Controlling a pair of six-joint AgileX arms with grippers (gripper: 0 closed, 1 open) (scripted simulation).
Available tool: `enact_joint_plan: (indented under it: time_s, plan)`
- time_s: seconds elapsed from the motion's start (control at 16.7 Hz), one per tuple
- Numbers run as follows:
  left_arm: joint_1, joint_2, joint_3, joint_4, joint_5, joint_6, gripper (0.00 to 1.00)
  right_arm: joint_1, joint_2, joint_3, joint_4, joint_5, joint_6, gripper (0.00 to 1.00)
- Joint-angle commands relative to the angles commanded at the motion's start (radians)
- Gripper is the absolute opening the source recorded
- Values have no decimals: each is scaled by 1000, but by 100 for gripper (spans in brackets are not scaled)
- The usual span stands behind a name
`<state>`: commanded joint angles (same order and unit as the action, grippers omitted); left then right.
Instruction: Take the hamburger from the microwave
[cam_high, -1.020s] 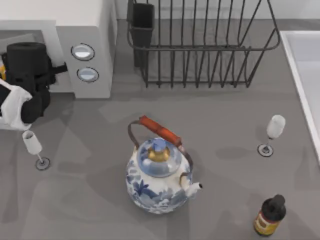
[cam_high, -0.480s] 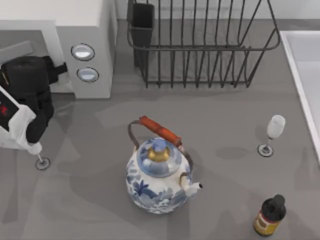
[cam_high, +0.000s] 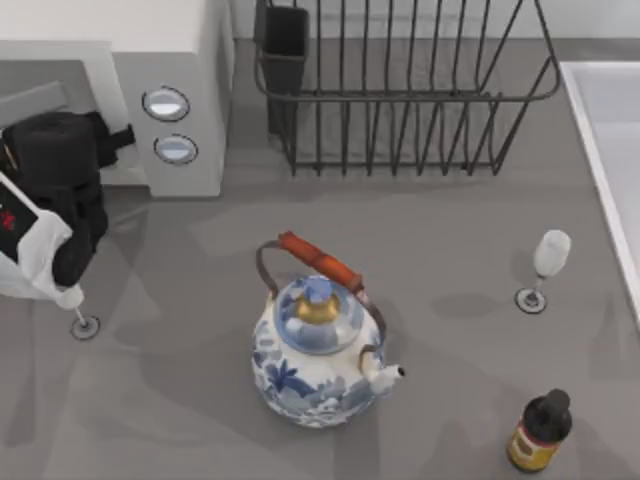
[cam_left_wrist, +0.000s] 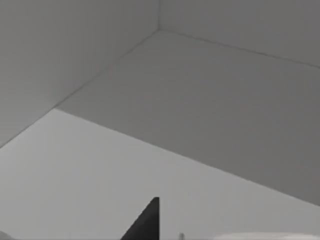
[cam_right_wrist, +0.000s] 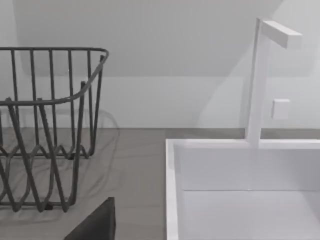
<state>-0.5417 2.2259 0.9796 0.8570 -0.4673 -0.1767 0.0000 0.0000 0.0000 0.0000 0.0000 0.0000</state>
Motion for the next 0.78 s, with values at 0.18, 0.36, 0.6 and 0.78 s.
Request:
enact_joint_plan:
  time_s: [0.18, 0.36, 0.6, 0.78]
  plan:
    - [0, 0, 0, 0, 0, 0, 68, 0, 0, 0, 0, 0, 0, 100]
    - [0, 0, 0, 0, 0, 0, 90, 0, 0, 0, 0, 0, 0, 100]
    - [0, 0, 0, 0, 0, 0, 100, 0, 0, 0, 0, 0, 0, 100]
    - [0, 0, 0, 0, 0, 0, 100, 0, 0, 0, 0, 0, 0, 100]
